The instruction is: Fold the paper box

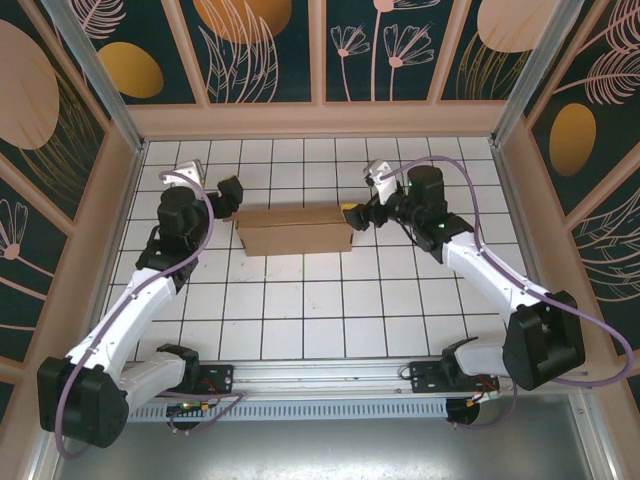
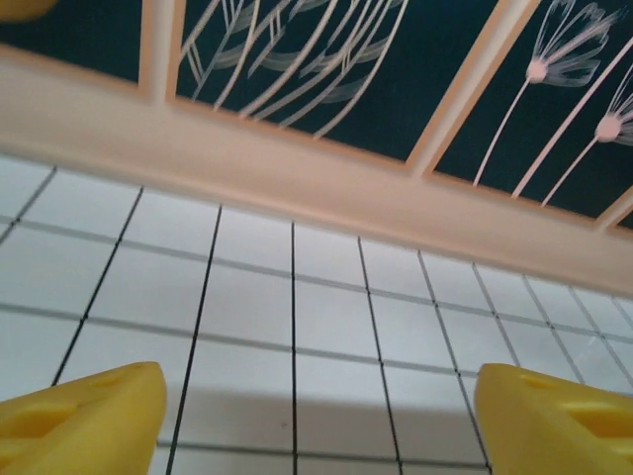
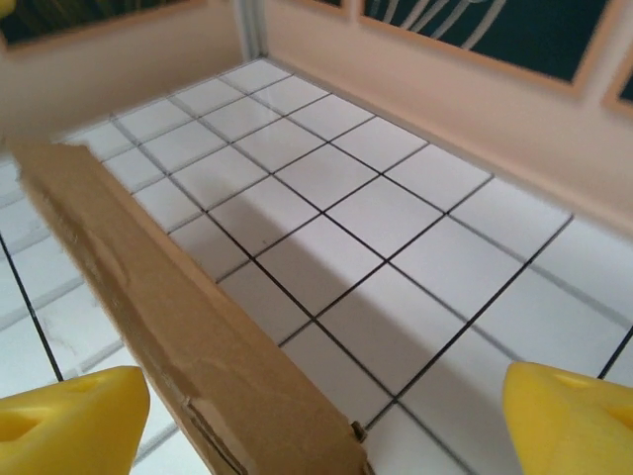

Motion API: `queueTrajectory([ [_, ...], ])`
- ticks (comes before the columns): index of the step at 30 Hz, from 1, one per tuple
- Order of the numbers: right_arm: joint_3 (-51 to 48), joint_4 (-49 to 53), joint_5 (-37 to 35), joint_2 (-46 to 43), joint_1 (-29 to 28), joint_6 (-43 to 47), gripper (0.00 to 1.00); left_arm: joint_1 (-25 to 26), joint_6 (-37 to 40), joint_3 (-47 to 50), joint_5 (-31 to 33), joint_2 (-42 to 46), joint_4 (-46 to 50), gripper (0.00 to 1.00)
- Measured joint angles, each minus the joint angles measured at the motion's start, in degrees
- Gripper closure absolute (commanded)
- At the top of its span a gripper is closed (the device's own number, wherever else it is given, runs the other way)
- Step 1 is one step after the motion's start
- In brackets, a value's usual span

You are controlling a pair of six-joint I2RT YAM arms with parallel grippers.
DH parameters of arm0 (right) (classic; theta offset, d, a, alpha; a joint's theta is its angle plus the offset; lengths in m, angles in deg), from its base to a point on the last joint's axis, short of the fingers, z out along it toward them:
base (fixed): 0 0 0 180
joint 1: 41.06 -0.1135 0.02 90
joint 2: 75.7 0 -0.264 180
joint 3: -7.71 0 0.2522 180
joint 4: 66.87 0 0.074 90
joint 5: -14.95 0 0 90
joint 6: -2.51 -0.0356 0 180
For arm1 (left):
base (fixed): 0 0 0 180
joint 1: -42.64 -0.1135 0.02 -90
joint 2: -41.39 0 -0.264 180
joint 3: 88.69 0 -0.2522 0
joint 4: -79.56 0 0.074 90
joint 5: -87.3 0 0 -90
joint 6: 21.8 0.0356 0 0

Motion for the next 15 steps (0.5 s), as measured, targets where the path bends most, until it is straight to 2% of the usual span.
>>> queueTrajectory([
  [8, -9.03, -13.18, -5.07, 0.02, 0.02, -25.66, 0.16, 0.04, -8.96, 6.34, -0.94, -2.34, -2.38, 0.12],
  [15, -11.47, -21.75, -5.07, 4.81, -1.88, -38.36, 0.17, 0.04, -15.78, 11.72, -2.97, -3.54, -7.08, 0.14],
])
